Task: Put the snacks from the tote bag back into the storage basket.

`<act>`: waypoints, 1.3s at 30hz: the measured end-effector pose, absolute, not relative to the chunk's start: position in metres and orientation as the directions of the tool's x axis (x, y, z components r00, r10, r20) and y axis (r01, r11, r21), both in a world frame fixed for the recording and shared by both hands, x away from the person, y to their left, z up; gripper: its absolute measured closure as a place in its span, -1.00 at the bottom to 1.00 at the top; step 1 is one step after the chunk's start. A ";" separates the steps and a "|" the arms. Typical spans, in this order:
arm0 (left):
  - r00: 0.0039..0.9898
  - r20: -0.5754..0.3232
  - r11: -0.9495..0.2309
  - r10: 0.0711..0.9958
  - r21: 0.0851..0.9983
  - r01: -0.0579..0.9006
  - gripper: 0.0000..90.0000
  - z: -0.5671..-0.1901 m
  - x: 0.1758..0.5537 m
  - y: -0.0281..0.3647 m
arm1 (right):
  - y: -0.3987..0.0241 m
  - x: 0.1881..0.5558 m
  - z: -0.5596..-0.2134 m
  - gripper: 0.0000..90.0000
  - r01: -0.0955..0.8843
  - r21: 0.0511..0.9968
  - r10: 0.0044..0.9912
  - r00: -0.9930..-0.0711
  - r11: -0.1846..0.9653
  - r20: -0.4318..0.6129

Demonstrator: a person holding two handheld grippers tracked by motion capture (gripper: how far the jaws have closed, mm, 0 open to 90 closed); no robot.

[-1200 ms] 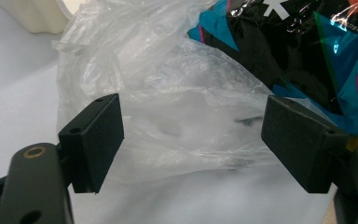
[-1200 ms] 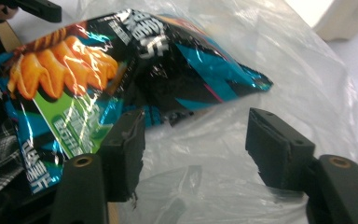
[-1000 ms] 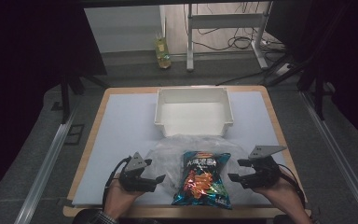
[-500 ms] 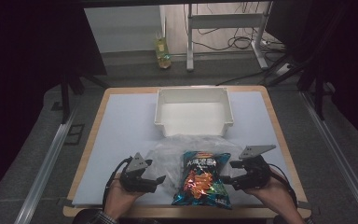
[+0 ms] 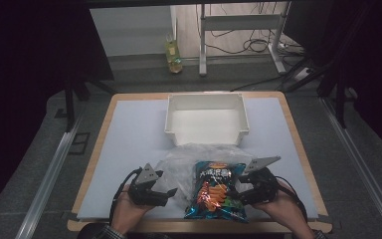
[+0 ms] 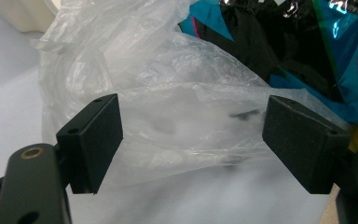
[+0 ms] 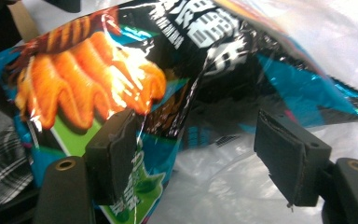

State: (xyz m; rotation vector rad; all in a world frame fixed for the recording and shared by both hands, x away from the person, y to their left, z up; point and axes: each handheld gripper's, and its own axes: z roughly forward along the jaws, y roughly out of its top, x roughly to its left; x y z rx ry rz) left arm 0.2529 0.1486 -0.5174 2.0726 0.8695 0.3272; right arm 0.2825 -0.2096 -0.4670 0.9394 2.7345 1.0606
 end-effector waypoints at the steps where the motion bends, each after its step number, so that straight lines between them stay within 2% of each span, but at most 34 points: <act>1: 0.725 -0.076 -0.405 0.685 0.787 0.465 -0.56 -0.518 0.253 0.148 | -0.209 0.285 -0.467 -0.32 0.521 0.628 0.563 -0.812 0.578 0.156; 12: 0.731 -0.076 -0.416 0.678 0.780 0.467 -0.56 -0.518 0.253 0.147 | -0.195 0.308 -0.474 -0.25 0.489 0.632 0.509 -0.844 0.601 0.168; 15: 0.744 -0.117 -0.399 0.658 0.784 0.476 -0.56 -0.517 0.252 0.145 | -0.191 0.309 -0.473 -0.24 0.482 0.634 0.505 -0.847 0.604 0.163; 34: 0.850 -0.119 -0.506 0.513 0.758 0.411 -0.56 -0.517 0.232 0.080 | -0.206 0.309 -0.466 -0.23 0.488 0.633 0.555 -0.825 0.601 0.109; 39: 0.839 -0.105 -0.509 0.534 0.753 0.418 -0.56 -0.515 0.232 0.090 | -0.205 0.310 -0.462 -0.27 0.494 0.642 0.550 -0.824 0.587 0.131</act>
